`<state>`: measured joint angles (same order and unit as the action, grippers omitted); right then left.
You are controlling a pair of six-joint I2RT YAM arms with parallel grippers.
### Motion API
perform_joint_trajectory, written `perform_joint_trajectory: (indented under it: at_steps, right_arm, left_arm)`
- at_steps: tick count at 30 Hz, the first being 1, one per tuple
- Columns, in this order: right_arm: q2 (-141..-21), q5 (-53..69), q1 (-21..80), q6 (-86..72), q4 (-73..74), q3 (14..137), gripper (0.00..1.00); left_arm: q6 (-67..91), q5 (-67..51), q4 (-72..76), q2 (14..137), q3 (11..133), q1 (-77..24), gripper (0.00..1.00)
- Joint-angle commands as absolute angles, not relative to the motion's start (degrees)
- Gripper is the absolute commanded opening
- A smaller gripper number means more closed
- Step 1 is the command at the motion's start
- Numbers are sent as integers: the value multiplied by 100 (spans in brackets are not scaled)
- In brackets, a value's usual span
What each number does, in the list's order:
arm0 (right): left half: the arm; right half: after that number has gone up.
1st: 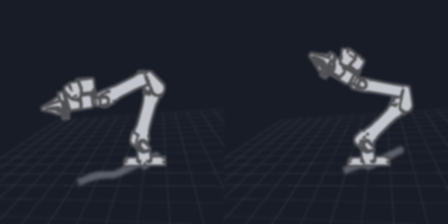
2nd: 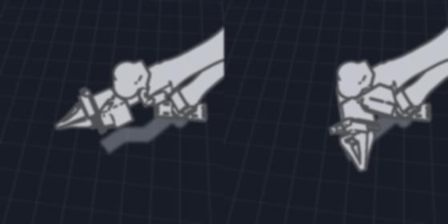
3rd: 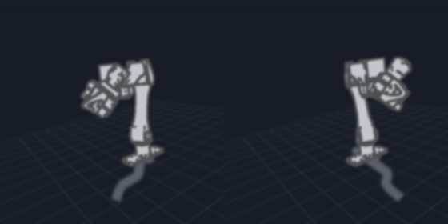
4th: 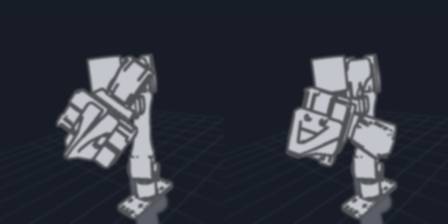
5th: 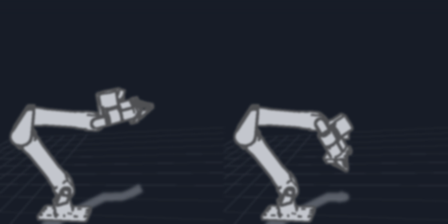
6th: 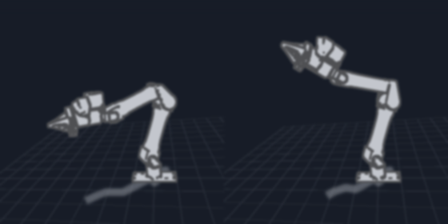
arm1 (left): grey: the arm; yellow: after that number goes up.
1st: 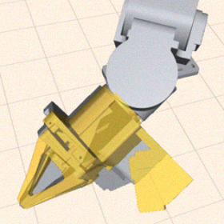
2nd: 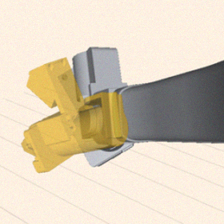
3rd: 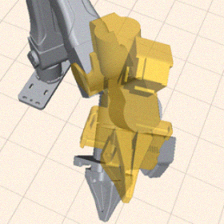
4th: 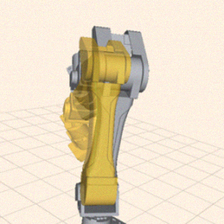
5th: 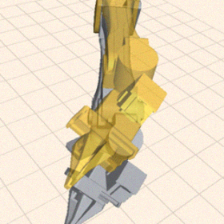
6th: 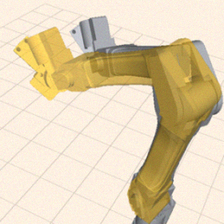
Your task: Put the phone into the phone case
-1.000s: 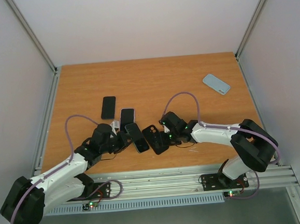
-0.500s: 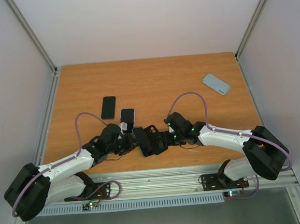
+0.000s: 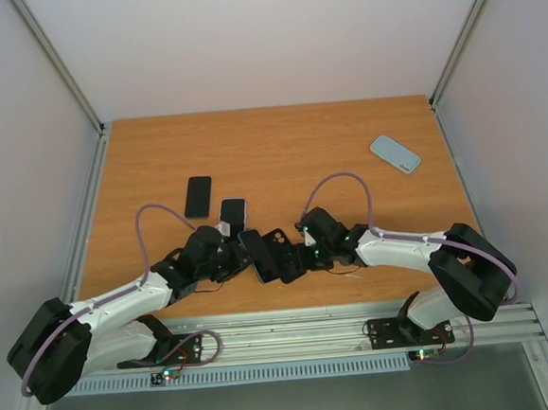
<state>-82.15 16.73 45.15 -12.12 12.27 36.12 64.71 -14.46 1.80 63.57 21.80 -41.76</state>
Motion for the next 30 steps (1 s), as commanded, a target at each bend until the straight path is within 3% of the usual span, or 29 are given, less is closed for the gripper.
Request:
perform_joint_trajectory:
  at_steps: [1,7,12,18,30]
  right_arm:
    - [-8463,2241,4693,-1428,631,3589,89]
    - [-8416,2567,4799,-1527,357,3593,88]
    - [-8091,2073,4762,-1326,736,3592,89]
    - [-7870,2183,4323,-1288,635,3359,88]
    - [-8496,2361,3953,-1367,474,3758,83]
  left_arm:
    - [6428,-1230,250,6102,2328,-4192,0]
    - [6442,-1260,164,6182,2433,-4188,0]
    - [6359,-1390,129,6497,2662,-4186,0]
    - [6082,-1747,192,7059,3019,-4169,0]
    - [5729,-2202,-220,7830,3528,-4113,0]
